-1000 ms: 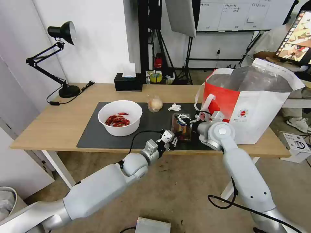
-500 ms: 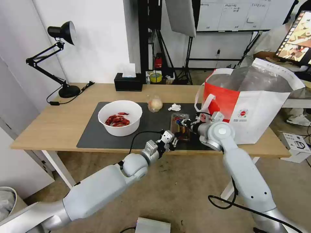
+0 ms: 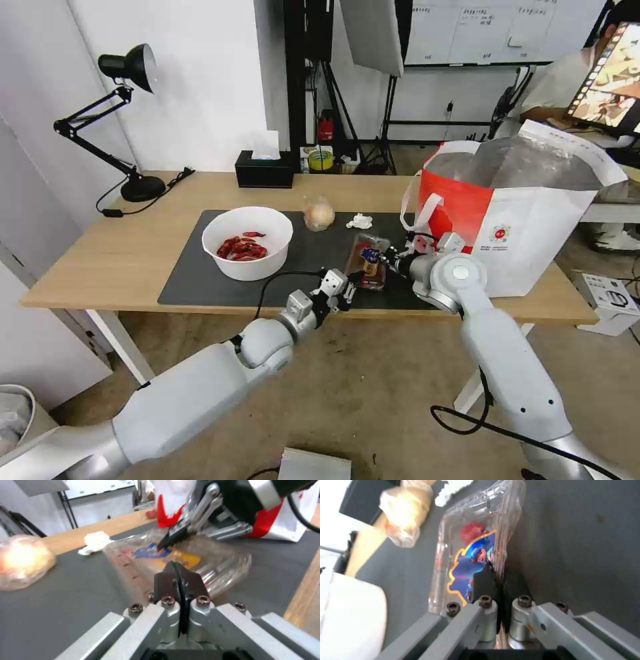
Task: Pick up the trash from the table and place it into the takeout bag.
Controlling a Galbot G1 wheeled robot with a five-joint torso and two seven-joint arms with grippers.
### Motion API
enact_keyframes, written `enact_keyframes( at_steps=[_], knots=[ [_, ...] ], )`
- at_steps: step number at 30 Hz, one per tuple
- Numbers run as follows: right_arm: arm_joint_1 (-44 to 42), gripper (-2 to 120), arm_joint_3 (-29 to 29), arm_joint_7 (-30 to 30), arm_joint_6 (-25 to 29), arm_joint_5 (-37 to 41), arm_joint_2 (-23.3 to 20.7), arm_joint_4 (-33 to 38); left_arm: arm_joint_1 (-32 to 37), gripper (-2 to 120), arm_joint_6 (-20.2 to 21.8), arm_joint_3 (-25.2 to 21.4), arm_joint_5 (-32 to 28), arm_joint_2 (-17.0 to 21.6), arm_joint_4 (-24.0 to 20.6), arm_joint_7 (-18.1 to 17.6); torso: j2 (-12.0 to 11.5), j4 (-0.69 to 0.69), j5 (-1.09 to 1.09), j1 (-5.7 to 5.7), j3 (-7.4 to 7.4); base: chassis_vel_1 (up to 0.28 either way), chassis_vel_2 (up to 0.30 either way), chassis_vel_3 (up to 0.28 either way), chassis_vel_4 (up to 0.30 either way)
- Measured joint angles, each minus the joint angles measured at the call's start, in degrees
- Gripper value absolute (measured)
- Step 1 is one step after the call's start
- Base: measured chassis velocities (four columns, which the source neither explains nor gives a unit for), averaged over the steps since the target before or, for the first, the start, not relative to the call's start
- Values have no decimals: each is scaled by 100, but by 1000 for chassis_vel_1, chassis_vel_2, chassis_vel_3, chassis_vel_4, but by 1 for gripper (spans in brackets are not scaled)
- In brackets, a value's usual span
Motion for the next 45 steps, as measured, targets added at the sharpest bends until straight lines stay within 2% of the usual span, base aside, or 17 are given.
enact_keyframes(
  at_steps=[7,13,24,28,31,33,36,37,40,43,44,45],
  knots=[
    [-32,0,21,-269,103,-2,-70,208,543,0,0,-648,-1,436,-467,-11,0,0,-1,0,0,0,0,0,0],
    [-73,0,5,-375,123,1,-111,345,1002,0,-52,-1054,29,650,-701,64,0,0,-1,0,0,0,0,0,0],
    [-215,0,-71,-414,130,2,-161,697,1616,0,-297,-1669,189,1284,-941,587,0,1,0,0,0,0,0,0,0],
    [-215,0,-99,-590,192,3,-216,828,1848,0,-395,-1956,215,1487,-1065,840,0,0,0,0,-1,0,0,0,0],
    [-201,0,-125,-870,299,-6,-265,973,2219,0,-543,-2376,296,1706,-1191,1195,0,0,0,0,-1,0,0,0,0],
    [-199,0,-127,-889,307,-6,-267,982,2232,0,-547,-2390,298,1710,-1196,1205,0,0,0,0,-1,0,0,0,0],
    [-123,0,-156,-1308,549,-145,-303,1212,2688,14,-760,-2900,313,1910,-1378,1370,0,1,-1,0,-1,0,0,0,0],
    [-123,0,-156,-1308,549,-145,-303,1212,2688,14,-760,-2900,313,1910,-1378,1370,0,1,-1,0,-1,0,0,0,0],
    [-14,0,-203,-1652,798,-305,-346,1408,2826,28,-932,-3150,218,1998,-1471,1375,1,0,0,0,-1,0,0,0,0],
    [49,0,-229,-1797,983,-377,-371,1481,2874,35,-1020,-3232,176,2032,-1509,1402,0,1,1,0,-1,0,0,0,0],
    [127,0,-251,-1912,1201,-448,-409,1537,2902,43,-1063,-3280,161,2052,-1542,1451,0,1,0,0,-1,0,0,0,0],
    [127,0,-251,-1912,1201,-448,-409,1537,2902,43,-1063,-3280,161,2052,-1542,1451,0,1,0,0,-1,0,0,0,0]
  ],
)
